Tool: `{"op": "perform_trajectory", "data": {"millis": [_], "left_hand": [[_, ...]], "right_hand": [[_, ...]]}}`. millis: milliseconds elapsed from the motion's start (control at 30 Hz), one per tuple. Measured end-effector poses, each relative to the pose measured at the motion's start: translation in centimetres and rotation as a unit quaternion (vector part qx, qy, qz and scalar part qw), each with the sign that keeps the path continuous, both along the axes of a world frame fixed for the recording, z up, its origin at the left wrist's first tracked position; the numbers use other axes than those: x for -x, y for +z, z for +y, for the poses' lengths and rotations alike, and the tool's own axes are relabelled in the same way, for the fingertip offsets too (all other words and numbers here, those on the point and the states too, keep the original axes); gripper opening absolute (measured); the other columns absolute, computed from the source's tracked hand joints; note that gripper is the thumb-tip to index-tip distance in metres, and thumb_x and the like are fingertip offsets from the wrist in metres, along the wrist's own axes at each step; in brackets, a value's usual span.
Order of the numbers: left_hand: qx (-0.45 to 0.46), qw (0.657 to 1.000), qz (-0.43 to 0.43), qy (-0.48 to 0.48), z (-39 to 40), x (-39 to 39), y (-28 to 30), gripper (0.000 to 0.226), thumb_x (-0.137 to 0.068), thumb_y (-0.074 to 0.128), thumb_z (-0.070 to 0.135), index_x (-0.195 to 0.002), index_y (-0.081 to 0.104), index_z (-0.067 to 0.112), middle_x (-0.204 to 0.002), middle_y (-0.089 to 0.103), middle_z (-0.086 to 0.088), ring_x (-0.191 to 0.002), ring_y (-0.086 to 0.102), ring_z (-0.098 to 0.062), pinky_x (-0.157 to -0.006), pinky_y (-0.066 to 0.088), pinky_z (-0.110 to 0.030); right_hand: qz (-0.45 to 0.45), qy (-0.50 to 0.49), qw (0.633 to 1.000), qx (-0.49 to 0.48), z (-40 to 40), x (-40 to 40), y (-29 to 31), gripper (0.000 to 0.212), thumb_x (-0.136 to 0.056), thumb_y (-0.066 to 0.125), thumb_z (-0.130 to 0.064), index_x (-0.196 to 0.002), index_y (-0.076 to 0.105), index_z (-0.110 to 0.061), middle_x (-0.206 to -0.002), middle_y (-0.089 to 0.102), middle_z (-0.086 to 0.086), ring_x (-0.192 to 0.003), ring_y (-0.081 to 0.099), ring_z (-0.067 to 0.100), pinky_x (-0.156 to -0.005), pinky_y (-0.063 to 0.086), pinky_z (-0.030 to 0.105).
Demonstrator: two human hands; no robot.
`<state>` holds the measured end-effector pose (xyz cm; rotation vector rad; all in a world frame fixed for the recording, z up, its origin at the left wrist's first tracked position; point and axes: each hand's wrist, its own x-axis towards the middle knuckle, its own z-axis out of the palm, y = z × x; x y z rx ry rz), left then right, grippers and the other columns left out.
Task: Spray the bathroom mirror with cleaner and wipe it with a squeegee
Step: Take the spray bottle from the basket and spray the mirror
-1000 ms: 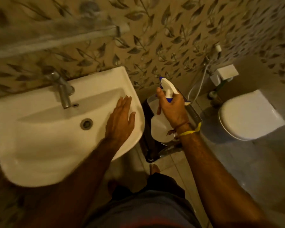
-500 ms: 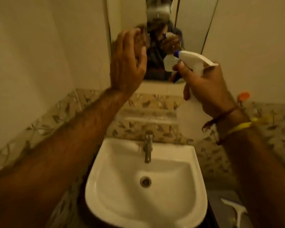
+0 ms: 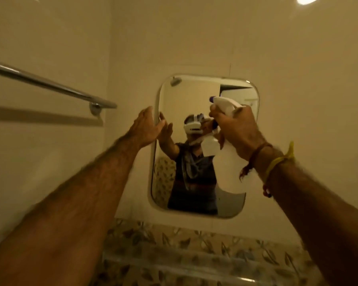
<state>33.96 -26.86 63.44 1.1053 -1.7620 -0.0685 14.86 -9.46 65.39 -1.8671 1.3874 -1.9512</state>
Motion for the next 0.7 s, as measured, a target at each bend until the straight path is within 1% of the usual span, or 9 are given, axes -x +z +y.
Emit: {"op": "perform_trajectory", "data": {"millis": [100, 167, 233, 300, 367, 433, 467, 600, 700], "left_hand": [[-0.047, 0.999, -0.024, 0.0, -1.5, -1.0, -1.0, 0.084, -0.098, 0.051, 0.043, -0.157, -0.003, 0.016, -0.164, -0.003, -0.009, -0.15, 0.007, -0.027, -0.121, 0.016, -0.044], [-0.078, 0.997, -0.024, -0.01, -2.3, -0.9, -1.5, 0.086, -0.098, 0.05, 0.042, -0.156, -0.008, 0.015, -0.164, -0.007, -0.008, -0.151, 0.005, -0.028, -0.121, 0.015, -0.043], [-0.12, 0.992, -0.009, -0.038, -2.8, -0.3, -2.1, 0.086, -0.099, 0.048, 0.044, -0.155, -0.011, 0.017, -0.164, -0.004, -0.009, -0.15, 0.01, -0.03, -0.12, 0.019, -0.047], [-0.165, 0.984, 0.012, -0.062, -3.4, 0.7, -2.8, 0.083, -0.099, 0.047, 0.044, -0.156, -0.008, 0.018, -0.164, 0.004, -0.012, -0.148, 0.017, -0.034, -0.117, 0.025, -0.05], [-0.2, 0.978, -0.008, -0.051, -4.1, 1.9, -3.6, 0.082, -0.1, 0.043, 0.045, -0.155, -0.011, 0.019, -0.164, -0.008, -0.009, -0.149, 0.005, -0.034, -0.119, 0.019, -0.052], [-0.21, 0.976, -0.046, -0.027, -4.6, 2.6, -4.1, 0.081, -0.102, 0.039, 0.045, -0.154, -0.017, 0.018, -0.16, -0.027, -0.002, -0.149, -0.012, -0.032, -0.121, 0.008, -0.053], [-0.21, 0.976, -0.055, -0.022, -4.8, 2.7, -4.0, 0.08, -0.102, 0.038, 0.044, -0.153, -0.018, 0.018, -0.158, -0.03, 0.0, -0.149, -0.015, -0.031, -0.121, 0.006, -0.053], [-0.204, 0.975, -0.081, -0.027, -4.5, 1.5, -3.6, 0.075, -0.105, 0.036, 0.038, -0.154, -0.017, 0.017, -0.159, -0.027, 0.002, -0.15, -0.009, -0.03, -0.122, 0.007, -0.047], [-0.187, 0.978, -0.09, -0.034, -4.3, 0.2, -3.4, 0.068, -0.106, 0.034, 0.033, -0.155, -0.011, 0.018, -0.162, -0.017, 0.0, -0.151, 0.004, -0.028, -0.122, 0.012, -0.041]], "right_hand": [[0.004, -0.05, 0.998, 0.037, 0.5, 1.0, 1.5, 0.034, -0.092, 0.062, -0.037, -0.113, 0.06, -0.01, -0.082, 0.069, 0.005, -0.041, 0.058, 0.0, -0.039, 0.047, 0.019], [0.012, -0.064, 0.996, 0.062, 0.8, 1.4, 2.4, 0.027, -0.092, 0.061, -0.038, -0.111, 0.057, -0.019, -0.083, 0.069, 0.005, -0.038, 0.057, -0.001, -0.036, 0.044, 0.016], [0.031, -0.07, 0.994, 0.072, 1.0, 1.5, 3.2, 0.03, -0.092, 0.061, -0.037, -0.119, 0.053, -0.026, -0.085, 0.068, 0.005, -0.039, 0.057, -0.002, -0.036, 0.044, 0.014], [0.044, -0.084, 0.993, 0.07, 0.9, 1.3, 3.5, 0.037, -0.091, 0.061, -0.037, -0.123, 0.055, -0.019, -0.086, 0.067, 0.007, -0.038, 0.056, -0.002, -0.035, 0.043, 0.014], [0.054, -0.1, 0.992, 0.062, 0.4, 1.2, 3.2, 0.039, -0.091, 0.061, -0.037, -0.122, 0.057, -0.013, -0.084, 0.067, 0.008, -0.036, 0.055, -0.001, -0.034, 0.042, 0.013], [0.064, -0.103, 0.991, 0.056, -0.1, 0.9, 2.3, 0.037, -0.09, 0.061, -0.036, -0.12, 0.057, -0.014, -0.082, 0.065, 0.006, -0.037, 0.056, 0.0, -0.034, 0.041, 0.013], [0.064, -0.103, 0.991, 0.052, -0.3, 0.8, 1.7, 0.037, -0.09, 0.062, -0.036, -0.119, 0.057, -0.015, -0.081, 0.065, 0.005, -0.037, 0.057, 0.001, -0.034, 0.041, 0.013], [0.051, -0.097, 0.994, 0.028, -0.6, 0.2, -0.8, 0.04, -0.086, 0.064, -0.04, -0.116, 0.061, -0.014, -0.079, 0.066, 0.004, -0.047, 0.062, 0.012, -0.039, 0.046, 0.017], [0.037, -0.078, 0.996, 0.009, -0.5, -0.2, -3.0, 0.041, -0.084, 0.063, -0.041, -0.117, 0.06, -0.017, -0.081, 0.067, 0.007, -0.057, 0.063, 0.015, -0.043, 0.048, 0.02]]}}
